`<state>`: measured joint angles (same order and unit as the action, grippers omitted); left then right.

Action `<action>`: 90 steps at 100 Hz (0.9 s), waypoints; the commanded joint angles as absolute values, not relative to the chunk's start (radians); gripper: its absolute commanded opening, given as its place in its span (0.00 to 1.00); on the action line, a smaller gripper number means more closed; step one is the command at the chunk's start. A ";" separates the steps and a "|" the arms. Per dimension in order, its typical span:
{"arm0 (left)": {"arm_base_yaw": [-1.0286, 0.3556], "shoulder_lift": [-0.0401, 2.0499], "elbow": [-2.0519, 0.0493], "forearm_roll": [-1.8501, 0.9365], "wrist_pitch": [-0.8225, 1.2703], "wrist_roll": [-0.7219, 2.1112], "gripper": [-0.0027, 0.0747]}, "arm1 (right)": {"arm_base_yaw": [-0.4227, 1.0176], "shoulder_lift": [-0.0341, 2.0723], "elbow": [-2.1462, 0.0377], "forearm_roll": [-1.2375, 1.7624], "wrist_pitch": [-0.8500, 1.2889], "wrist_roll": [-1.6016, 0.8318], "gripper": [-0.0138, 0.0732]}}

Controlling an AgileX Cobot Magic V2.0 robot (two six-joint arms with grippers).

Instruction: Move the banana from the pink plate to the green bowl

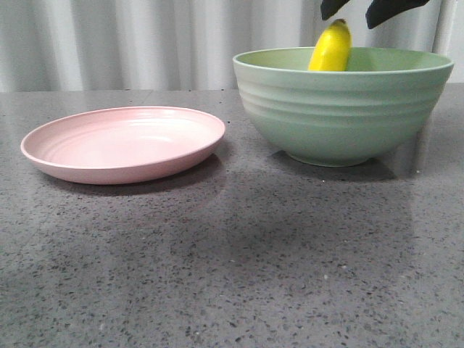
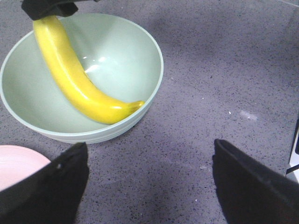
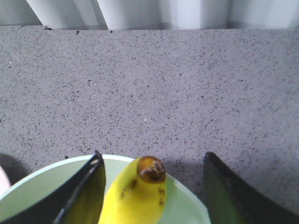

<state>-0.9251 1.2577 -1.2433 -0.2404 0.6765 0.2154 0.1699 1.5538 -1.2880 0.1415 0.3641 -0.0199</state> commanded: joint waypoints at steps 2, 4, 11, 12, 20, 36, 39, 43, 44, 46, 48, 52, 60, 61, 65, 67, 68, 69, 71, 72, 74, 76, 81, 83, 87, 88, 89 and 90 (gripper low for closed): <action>-0.934 1.213 -1.277 -0.257 0.611 0.204 0.61 | 0.169 1.463 -1.322 0.097 0.324 -0.027 0.59; -0.934 1.209 -1.277 -0.257 0.611 0.204 0.58 | 0.169 1.456 -1.322 0.088 0.337 -0.027 0.58; -0.932 1.192 -1.277 -0.255 0.613 0.170 0.43 | 0.169 1.420 -1.322 0.053 0.390 -0.027 0.50; -0.932 1.190 -1.277 -0.254 0.614 0.163 0.40 | 0.169 1.413 -1.322 0.046 0.396 -0.027 0.49; -0.932 1.171 -1.277 -0.247 0.635 0.155 0.18 | 0.169 1.374 -1.322 0.018 0.474 -0.027 0.28; -0.932 1.123 -1.258 -0.216 0.670 0.153 0.01 | 0.169 1.305 -1.322 0.008 0.610 -0.027 0.07; -0.932 1.107 -1.247 -0.216 0.670 0.150 0.01 | 0.169 1.293 -1.320 0.008 0.630 -0.027 0.07; -0.932 1.090 -1.227 -0.206 0.668 0.120 0.01 | 0.169 1.272 -1.312 0.008 0.648 -0.027 0.07; -0.932 1.082 -1.224 -0.204 0.668 0.113 0.01 | 0.169 1.264 -1.309 0.008 0.647 -0.027 0.07; -0.932 1.074 -1.212 -0.196 0.666 0.093 0.01 | 0.169 1.255 -1.300 0.008 0.647 -0.027 0.07; -0.932 1.061 -1.200 -0.185 0.663 0.075 0.01 | 0.169 1.240 -1.289 0.008 0.642 -0.027 0.07; -0.932 1.030 -1.175 -0.165 0.654 0.049 0.01 | 0.169 1.207 -1.262 0.008 0.627 -0.027 0.07; -0.932 0.961 -1.102 -0.117 0.609 0.000 0.01 | 0.169 1.138 -1.202 0.008 0.588 -0.027 0.07; -0.932 0.948 -1.095 -0.113 0.603 0.000 0.01 | 0.169 1.123 -1.196 0.008 0.585 -0.027 0.07; -0.932 0.904 -1.052 -0.091 0.563 -0.025 0.01 | 0.169 1.081 -1.158 0.008 0.569 -0.027 0.07; -0.932 0.890 -1.030 -0.082 0.541 -0.037 0.01 | 0.169 1.067 -1.138 0.008 0.561 -0.027 0.07; -0.932 0.875 -1.023 -0.079 0.534 -0.045 0.01 | 0.169 1.052 -1.131 0.008 0.558 -0.027 0.07; -0.932 0.868 -1.008 -0.074 0.520 -0.049 0.01 | 0.169 1.045 -1.117 0.008 0.553 -0.027 0.07; -0.932 0.844 -0.986 -0.069 0.500 -0.055 0.01 | 0.169 1.021 -1.096 0.008 0.545 -0.027 0.07; -0.932 0.828 -0.979 -0.070 0.494 -0.057 0.01 | 0.169 1.004 -1.088 0.008 0.542 -0.027 0.07; -0.932 0.813 -0.956 -0.069 0.476 -0.057 0.01 | 0.169 0.988 -1.066 0.008 0.534 -0.027 0.07; -0.932 0.790 -0.934 -0.067 0.459 -0.057 0.01 | 0.169 0.965 -1.043 0.008 0.524 -0.027 0.07; -0.932 0.737 -0.880 -0.066 0.423 -0.057 0.01 | 0.169 0.905 -0.988 0.008 0.500 -0.027 0.07; -0.932 0.714 -0.856 -0.066 0.408 -0.057 0.01 | 0.169 0.880 -0.964 0.008 0.490 -0.027 0.07; -0.932 0.663 -0.808 -0.066 0.375 -0.057 0.01 | 0.169 0.832 -0.913 0.008 0.469 -0.027 0.07; -0.932 0.663 -0.800 -0.066 0.369 -0.057 0.01 | 0.169 0.823 -0.905 0.008 0.461 -0.027 0.07; -0.932 0.648 -0.792 -0.066 0.364 -0.057 0.01 | 0.169 0.804 -0.896 0.008 0.456 -0.027 0.07; -0.932 0.641 -0.776 -0.066 0.352 -0.057 0.01 | 0.169 0.795 -0.880 0.008 0.448 -0.027 0.07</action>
<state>-0.9251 0.7133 -0.8238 -0.0685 0.4931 -0.0422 0.1699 0.8966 -0.9388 0.0180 0.5692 -0.0199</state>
